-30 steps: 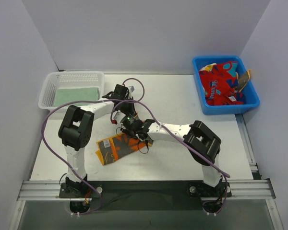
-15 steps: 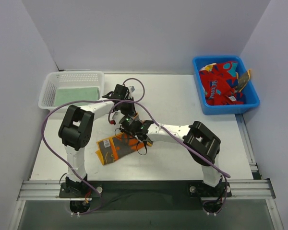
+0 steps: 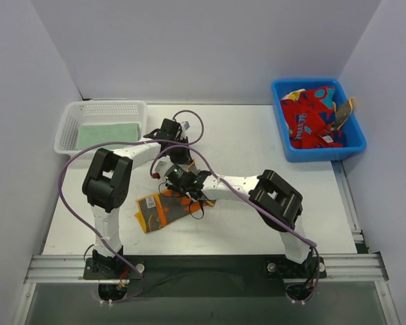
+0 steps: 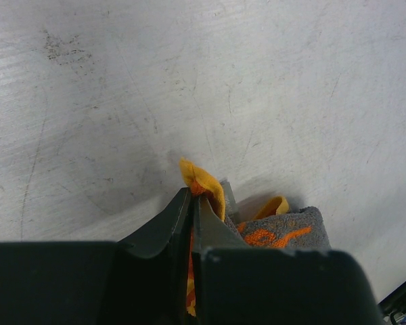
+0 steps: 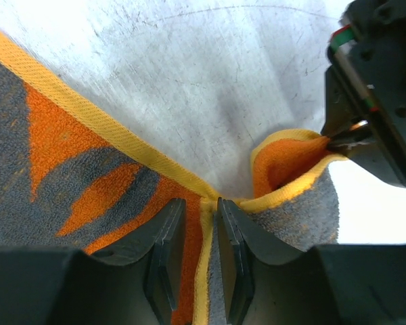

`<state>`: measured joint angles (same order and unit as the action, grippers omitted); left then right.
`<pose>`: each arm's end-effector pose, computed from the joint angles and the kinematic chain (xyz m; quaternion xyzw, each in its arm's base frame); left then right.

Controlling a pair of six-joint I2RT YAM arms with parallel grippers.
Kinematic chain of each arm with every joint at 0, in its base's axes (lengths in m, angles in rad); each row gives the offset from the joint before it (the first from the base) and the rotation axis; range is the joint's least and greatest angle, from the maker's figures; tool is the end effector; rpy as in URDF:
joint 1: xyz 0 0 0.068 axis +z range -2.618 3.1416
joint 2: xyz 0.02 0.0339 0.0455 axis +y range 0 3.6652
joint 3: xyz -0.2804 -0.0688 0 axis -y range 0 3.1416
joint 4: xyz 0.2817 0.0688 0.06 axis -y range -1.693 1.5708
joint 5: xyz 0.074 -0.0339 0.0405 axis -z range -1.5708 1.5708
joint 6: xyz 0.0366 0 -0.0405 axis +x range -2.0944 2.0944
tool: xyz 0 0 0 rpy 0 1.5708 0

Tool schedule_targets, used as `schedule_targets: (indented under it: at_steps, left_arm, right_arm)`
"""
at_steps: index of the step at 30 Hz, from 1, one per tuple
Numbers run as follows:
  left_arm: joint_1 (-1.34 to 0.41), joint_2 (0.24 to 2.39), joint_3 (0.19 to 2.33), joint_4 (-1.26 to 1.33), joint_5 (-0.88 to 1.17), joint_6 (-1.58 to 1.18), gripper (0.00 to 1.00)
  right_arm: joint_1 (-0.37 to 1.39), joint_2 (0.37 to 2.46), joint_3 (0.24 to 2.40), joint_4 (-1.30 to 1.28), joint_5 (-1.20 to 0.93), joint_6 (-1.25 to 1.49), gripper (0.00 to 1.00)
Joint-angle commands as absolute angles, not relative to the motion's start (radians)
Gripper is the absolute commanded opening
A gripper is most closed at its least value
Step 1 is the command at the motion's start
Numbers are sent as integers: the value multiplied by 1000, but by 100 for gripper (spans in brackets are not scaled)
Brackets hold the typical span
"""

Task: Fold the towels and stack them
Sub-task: Flatten out the crumpled towel

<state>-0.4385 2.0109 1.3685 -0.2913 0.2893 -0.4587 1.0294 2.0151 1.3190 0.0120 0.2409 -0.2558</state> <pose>0.4173 -0.2072 0.1588 0.0357 0.9402 -0.2578 0.2199 0.2549 0.4069 0.1629 -0.4962 0.7488 0.0601 0.4353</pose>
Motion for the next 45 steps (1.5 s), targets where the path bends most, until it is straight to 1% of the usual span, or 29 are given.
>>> schedule_targets:
  at_steps: [1, 4, 5, 8, 9, 14, 19, 22, 37, 41, 45]
  left_arm:
    - [-443, 2002, 1419, -299, 304, -439, 0]
    - [-443, 2002, 1417, -299, 302, -436, 0]
    - [-443, 2002, 1417, -299, 302, -436, 0]
    - [-439, 2002, 1416, -302, 301, -436, 0]
    - [-439, 2002, 1416, -304, 299, -436, 0]
    - [-434, 1999, 1414, -307, 290, -431, 0]
    - [-431, 1994, 1414, -310, 279, -423, 0]
    - [-431, 1994, 1414, -308, 281, -425, 0]
    - [-431, 1996, 1411, -310, 282, -425, 0]
    - [-431, 1997, 1413, -308, 284, -425, 0]
    - [-431, 1996, 1411, -308, 284, -426, 0]
  right_arm:
    - [1031, 2052, 1350, -31, 279, -259, 26]
    - [1026, 2066, 1354, -38, 293, -256, 25]
    - [1025, 2069, 1356, -38, 299, -256, 21]
    - [1019, 2062, 1347, -38, 316, -247, 15]
    - [1019, 2056, 1344, -38, 319, -245, 10]
    - [1005, 1970, 1315, -37, 342, -242, 4]
    - [963, 1852, 1263, -34, 308, -213, 4]
    - [927, 1829, 1249, -35, 287, -186, 6]
    - [905, 1885, 1218, -12, 169, -107, 6]
    - [907, 1885, 1200, -18, 164, -103, 11]
    - [914, 1888, 1192, -41, 192, -103, 13]
